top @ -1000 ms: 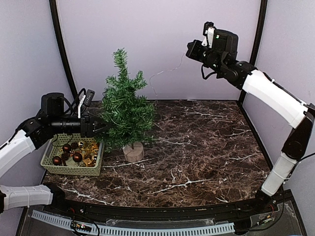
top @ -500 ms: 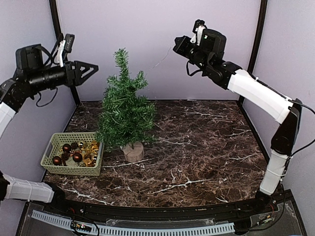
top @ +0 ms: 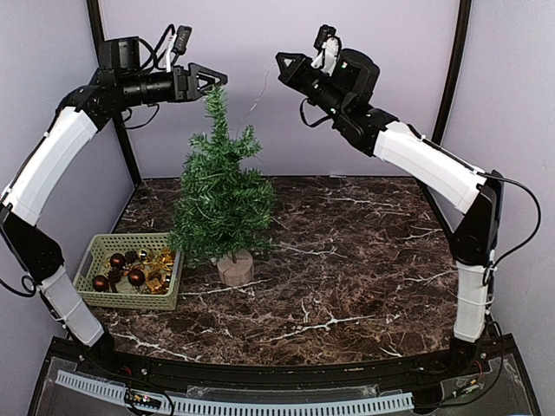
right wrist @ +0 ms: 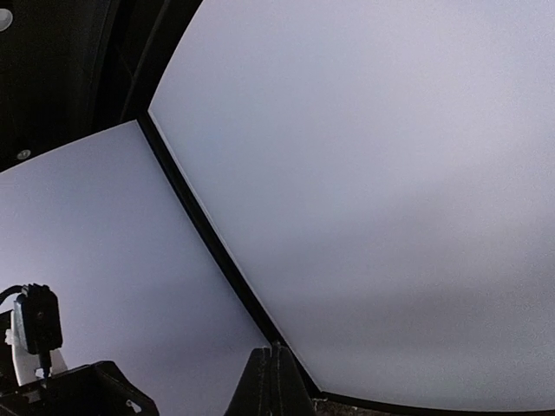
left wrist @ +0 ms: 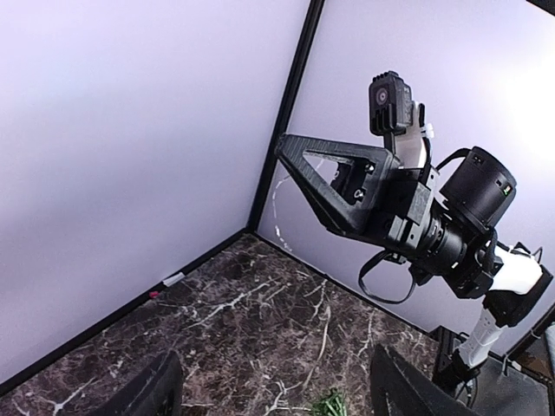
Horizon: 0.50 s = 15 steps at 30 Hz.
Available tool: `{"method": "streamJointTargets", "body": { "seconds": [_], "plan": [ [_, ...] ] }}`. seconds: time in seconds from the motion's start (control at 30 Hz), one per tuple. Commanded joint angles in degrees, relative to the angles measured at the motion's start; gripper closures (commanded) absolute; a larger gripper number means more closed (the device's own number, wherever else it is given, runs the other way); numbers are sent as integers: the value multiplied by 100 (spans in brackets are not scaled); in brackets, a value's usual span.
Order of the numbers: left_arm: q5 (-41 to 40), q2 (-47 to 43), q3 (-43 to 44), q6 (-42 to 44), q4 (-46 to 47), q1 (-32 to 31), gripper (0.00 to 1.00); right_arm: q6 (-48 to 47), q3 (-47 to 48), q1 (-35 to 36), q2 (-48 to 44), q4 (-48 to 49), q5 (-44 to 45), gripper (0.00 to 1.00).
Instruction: Decorate the small christmas tree
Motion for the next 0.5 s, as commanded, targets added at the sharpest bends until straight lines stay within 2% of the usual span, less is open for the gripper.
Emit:
{"method": "streamJointTargets", "body": {
  "seconds": [0.0, 0.1, 0.33, 0.47],
  "plan": [
    [975, 135, 199, -437, 667, 21, 23, -83, 250, 109, 108, 504, -788, 100],
    [1284, 317, 232, -723, 936, -9, 23, -198, 282, 136, 142, 560, -1063, 100],
    [1570, 886, 490, -770, 1128, -114, 23, -511, 317, 195, 213, 588, -1495, 100],
    [1644, 953, 500, -785, 1271, -171, 38, -584, 264, 195, 193, 589, -1616, 100]
  ]
}}
